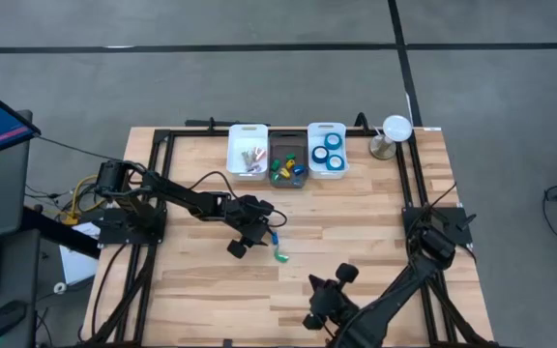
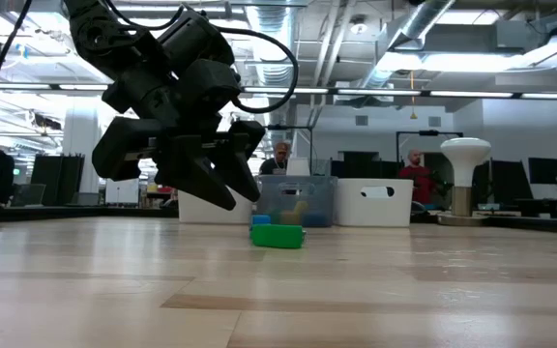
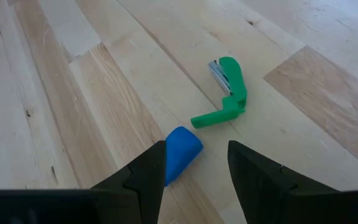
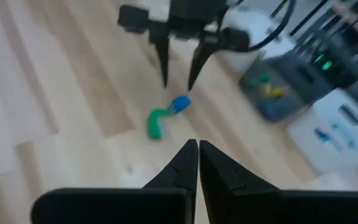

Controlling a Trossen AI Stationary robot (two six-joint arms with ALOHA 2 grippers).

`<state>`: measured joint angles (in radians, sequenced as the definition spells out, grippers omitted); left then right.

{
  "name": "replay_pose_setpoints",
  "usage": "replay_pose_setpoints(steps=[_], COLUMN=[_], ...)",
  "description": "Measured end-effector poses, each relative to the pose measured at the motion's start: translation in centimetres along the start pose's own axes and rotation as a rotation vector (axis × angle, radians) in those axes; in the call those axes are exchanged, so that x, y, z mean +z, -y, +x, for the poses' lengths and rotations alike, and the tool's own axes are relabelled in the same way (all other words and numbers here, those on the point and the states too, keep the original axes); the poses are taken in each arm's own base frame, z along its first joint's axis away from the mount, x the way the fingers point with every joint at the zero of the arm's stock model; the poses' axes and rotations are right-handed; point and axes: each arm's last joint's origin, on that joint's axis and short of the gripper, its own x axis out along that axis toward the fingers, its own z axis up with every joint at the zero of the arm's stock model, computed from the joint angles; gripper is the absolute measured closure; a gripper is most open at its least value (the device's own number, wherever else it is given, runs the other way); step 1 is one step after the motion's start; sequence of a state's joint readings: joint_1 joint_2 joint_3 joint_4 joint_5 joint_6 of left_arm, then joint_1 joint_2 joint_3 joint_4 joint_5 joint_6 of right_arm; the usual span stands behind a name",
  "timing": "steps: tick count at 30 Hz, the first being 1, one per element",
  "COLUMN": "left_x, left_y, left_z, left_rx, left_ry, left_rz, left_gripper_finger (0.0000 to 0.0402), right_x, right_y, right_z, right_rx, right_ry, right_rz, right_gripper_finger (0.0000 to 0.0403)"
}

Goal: Pick and place Stapler, Stapler remover, tape
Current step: Put the blue stapler into the black bin

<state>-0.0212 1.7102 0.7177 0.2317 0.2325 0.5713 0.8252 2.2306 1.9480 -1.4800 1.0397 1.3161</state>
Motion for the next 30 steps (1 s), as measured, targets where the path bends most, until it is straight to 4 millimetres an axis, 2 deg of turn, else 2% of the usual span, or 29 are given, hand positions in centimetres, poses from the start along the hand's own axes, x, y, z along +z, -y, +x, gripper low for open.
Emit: replay_pose_setpoints(steps=[2, 6, 9, 12, 16, 20, 24, 30], left_x=[0.0, 0.0, 0.0, 0.0, 0.3, 0.7, 0.9, 0.6], left_y=[0.0, 0.0, 0.0, 0.1, 0.5, 1.2, 1.3, 0.8], left_z=[0.0, 0.0, 0.0, 0.0, 0.1, 0.3, 0.4, 0.3], left_rx=[0.0, 0.0, 0.0, -0.002, -0.011, -0.001, 0.101, 0.153], left_ry=[0.0, 0.0, 0.0, 0.0, 0.005, -0.006, -0.079, -0.108], left_rz=[-0.001, -0.005, -0.01, -0.009, 0.035, 0.156, 0.235, 0.173], left_gripper_finger=[0.0239, 0.0239, 0.0239, 0.0239, 0.0239, 0.0239, 0.0239, 0.0239], right_x=[-0.7, -3.0, -5.0, -6.4, -7.7, -8.1, -8.3, -8.5], right_y=[0.1, 0.4, 1.0, 2.0, 3.7, 4.4, 4.4, 4.1], right_z=[0.8, 3.7, 6.0, 7.4, 7.8, 7.5, 7.2, 7.1], right_rx=[-0.036, -0.12, -0.178, -0.221, -0.244, -0.217, -0.188, -0.177], right_ry=[0.032, 0.02, -0.052, -0.101, -0.118, -0.112, -0.086, -0.047], right_rz=[-0.018, -0.054, -0.066, -0.07, -0.081, -0.064, -0.067, -0.079], right_gripper_finger=[0.0395, 0.0395, 0.0395, 0.0395, 0.0395, 0.0395, 0.0395, 0.0395])
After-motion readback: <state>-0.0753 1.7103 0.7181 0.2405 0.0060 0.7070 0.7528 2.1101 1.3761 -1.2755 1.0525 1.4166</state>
